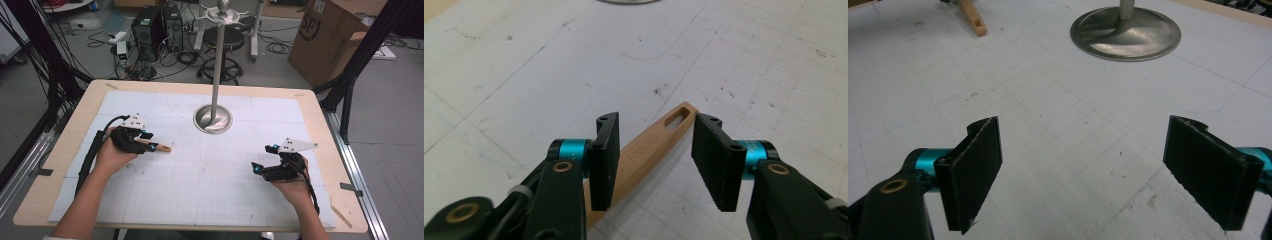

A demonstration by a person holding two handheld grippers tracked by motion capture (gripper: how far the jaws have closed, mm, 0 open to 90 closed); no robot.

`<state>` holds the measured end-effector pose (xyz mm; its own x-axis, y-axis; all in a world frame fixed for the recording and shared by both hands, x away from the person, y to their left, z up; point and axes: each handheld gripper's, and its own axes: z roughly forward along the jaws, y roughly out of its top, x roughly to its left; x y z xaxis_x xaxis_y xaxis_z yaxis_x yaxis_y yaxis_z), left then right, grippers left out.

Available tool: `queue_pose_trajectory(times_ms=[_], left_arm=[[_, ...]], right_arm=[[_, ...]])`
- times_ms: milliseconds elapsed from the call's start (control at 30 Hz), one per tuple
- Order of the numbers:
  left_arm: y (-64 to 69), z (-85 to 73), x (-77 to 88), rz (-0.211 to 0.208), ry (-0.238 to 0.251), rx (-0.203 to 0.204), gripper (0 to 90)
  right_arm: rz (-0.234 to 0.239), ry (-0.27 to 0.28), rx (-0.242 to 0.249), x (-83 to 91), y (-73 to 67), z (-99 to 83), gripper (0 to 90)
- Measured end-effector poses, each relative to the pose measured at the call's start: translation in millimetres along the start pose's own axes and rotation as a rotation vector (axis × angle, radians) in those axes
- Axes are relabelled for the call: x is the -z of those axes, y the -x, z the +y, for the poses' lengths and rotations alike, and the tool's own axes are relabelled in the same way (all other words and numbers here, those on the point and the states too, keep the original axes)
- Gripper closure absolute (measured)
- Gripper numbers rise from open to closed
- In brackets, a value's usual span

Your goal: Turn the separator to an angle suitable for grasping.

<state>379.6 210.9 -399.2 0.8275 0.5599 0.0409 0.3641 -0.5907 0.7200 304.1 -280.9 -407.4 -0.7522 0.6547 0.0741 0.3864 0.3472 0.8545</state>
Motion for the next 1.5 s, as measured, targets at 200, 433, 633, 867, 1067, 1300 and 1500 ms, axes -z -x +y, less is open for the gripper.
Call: queue_pose_trajectory(times_ms=[200, 433, 633, 867, 1067, 1300, 1500], left_arm=[[-12.9, 3.3, 3.6, 0.009, -0.049, -0.003, 43.5], [-19.5, 7.9, -1.8, 0.004, -0.162, -0.032, 38.4], [-24.5, 6.9, -14.6, 0.022, -0.283, -0.067, 35.3], [-31.9, 1.5, -34.0, 0.008, -0.383, -0.041, 28.7], [-35.1, 1.0, -32.0, -0.033, -0.381, -0.015, 38.2], [-25.0, 4.9, -30.3, -0.057, -0.392, -0.046, 60.7], [-19.9, 6.2, -29.7, -0.061, -0.401, -0.068, 66.7]], right_arm=[[0.000, -0.006, 0.005, -3.3, 0.2, 0.0, 14.6], [-0.003, -0.009, 0.001, -3.0, 0.5, -0.3, 14.6], [0.005, -0.015, 0.005, -5.3, 0.1, -0.1, 14.6], [-0.003, -0.008, -0.001, -1.9, 1.9, -1.5, 14.7], [0.003, -0.011, -0.002, -3.0, 2.3, -1.6, 14.7], [-0.001, -0.013, 0.002, -3.1, 1.1, -1.4, 14.7], [-0.001, -0.009, 0.002, -1.6, 0.8, -1.0, 14.7]])
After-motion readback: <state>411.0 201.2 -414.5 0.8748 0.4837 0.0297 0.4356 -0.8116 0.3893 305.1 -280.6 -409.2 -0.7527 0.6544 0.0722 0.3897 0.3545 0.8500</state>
